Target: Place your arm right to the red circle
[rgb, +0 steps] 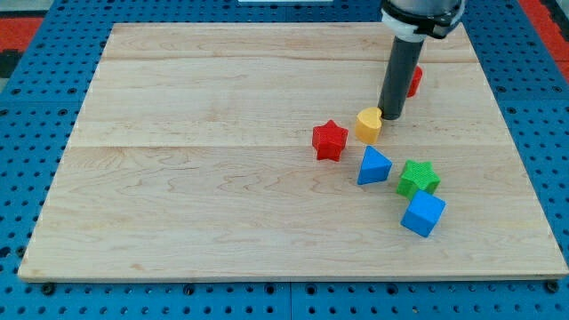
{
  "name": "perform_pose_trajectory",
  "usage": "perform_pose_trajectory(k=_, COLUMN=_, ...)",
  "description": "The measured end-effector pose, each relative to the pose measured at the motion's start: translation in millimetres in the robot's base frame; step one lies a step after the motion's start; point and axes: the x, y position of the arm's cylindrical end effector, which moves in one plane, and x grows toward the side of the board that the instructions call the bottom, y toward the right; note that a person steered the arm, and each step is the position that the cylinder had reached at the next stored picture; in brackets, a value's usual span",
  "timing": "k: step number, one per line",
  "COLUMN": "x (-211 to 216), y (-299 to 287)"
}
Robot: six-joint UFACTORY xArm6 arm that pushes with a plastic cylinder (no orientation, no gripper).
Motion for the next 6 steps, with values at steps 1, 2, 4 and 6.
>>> perform_pose_trajectory(k=1, x=7.4, y=30.7)
perform_pose_trajectory(k=2, x=7.6, y=4.4)
perform_pose_trajectory(k=4, x=4.3, y=-12.4)
perform_pose_trajectory(k=6, x=-18.5, y=-12.4)
